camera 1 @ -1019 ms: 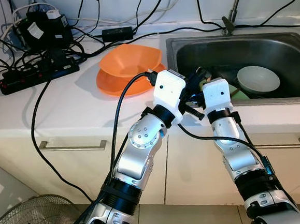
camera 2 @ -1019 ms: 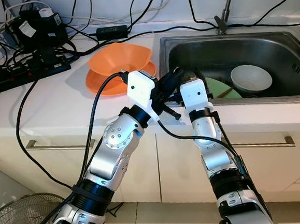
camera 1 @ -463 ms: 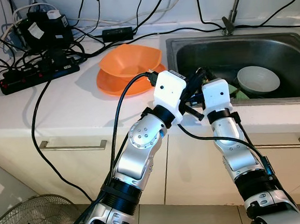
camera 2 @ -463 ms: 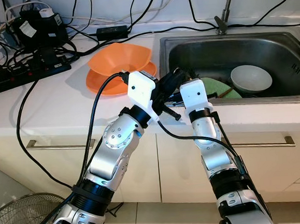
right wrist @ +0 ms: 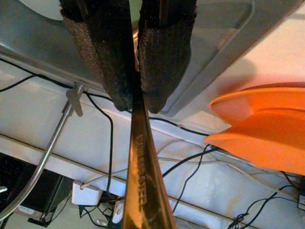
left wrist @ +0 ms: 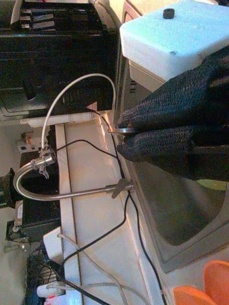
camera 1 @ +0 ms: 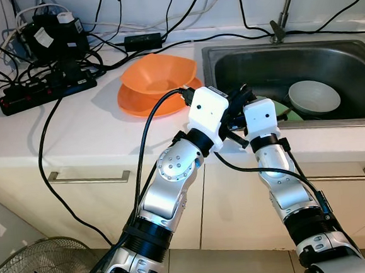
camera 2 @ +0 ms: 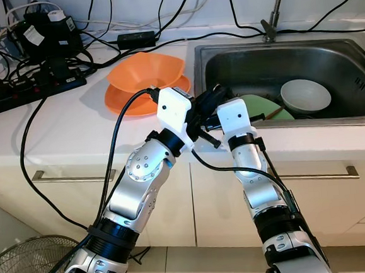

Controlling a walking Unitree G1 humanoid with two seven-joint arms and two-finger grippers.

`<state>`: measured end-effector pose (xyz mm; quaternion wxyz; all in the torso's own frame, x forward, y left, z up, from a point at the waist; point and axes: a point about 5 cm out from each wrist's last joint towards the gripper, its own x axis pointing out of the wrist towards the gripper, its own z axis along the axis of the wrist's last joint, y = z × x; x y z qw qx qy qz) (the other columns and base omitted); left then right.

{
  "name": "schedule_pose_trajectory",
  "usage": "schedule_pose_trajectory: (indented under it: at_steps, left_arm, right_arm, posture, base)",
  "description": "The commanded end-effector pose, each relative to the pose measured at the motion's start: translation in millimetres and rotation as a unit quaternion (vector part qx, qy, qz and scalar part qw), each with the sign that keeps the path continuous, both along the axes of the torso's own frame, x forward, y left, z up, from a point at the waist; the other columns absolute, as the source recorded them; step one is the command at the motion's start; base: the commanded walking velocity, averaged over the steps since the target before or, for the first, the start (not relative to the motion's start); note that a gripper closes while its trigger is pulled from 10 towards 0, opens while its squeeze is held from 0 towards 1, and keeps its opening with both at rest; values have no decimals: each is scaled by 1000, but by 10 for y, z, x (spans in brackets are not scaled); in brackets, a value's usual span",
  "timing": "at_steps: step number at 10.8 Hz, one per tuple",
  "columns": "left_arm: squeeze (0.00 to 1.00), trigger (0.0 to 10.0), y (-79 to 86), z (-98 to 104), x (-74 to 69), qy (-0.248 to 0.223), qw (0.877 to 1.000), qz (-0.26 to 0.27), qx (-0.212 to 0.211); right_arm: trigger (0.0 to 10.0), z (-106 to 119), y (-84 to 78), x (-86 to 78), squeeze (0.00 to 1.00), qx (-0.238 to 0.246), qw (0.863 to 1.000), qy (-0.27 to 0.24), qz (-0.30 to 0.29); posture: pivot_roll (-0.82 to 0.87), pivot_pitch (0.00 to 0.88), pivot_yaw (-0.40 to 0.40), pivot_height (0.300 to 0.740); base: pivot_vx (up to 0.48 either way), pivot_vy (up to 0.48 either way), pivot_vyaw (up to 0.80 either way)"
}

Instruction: Kitchen organization

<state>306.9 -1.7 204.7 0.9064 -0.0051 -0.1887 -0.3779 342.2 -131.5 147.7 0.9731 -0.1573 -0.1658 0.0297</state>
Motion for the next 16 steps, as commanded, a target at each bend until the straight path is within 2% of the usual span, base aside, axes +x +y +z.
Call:
schedule_pose_trajectory:
  at_steps: [1,2,6,9,10,11,12,13,14,16]
  left_arm:
    - [208,10000,18,-22,8,4,1000,-1,8]
    - [1000,10000,18,-27,10,6,1000,-1,8]
    - [1000,10000,43,-32,23,9,1000,6,5]
    - [1000,10000,172,-34,70,12,999,44,-11]
    - [529,10000,293,-70,95,19,997,75,-22]
    - [0,10000,412,-90,109,26,994,97,-34]
    - [0,10000,487,-98,117,30,992,113,-44]
    - [0,10000,566,-151,131,29,989,139,-28]
    - [0,10000,637,-238,122,42,987,154,-20]
    - [0,10000,649,-398,77,65,987,148,8]
  right_arm:
    - [0,95,-27,35,0,10,1000,-15,-3]
    - [0,92,-33,35,0,9,1000,-15,-4]
    - [0,106,-117,57,0,3,1000,-16,-17]
    - [0,153,-218,85,0,-7,999,-22,-30]
    - [0,171,-289,102,0,-12,999,-24,-39]
    - [510,180,-339,117,0,-18,998,-23,-48]
    - [3961,176,-367,128,0,-23,998,-21,-55]
    - [10000,160,-411,146,0,-22,997,-14,-67]
    - [10000,174,-446,165,0,-23,997,-14,-72]
    - [10000,256,-517,230,0,-8,996,-18,-87]
  posture:
    - [70,0,31,740]
    - [70,0,32,740]
    - [70,0,29,740]
    - [70,0,28,740]
    - [71,0,28,740]
    - [78,0,26,740]
    - [80,0,25,740]
    - [83,0,26,740]
    - [84,0,25,740]
    - [91,0,27,740]
  base:
    - [0,0,0]
    - [0,0,0]
    - [0,0,0]
    - [0,0,0]
    - [0,0,0]
    - [0,0,0]
    - [0,0,0]
    - [0,0,0]
    - [0,0,0]
    - [0,0,0]
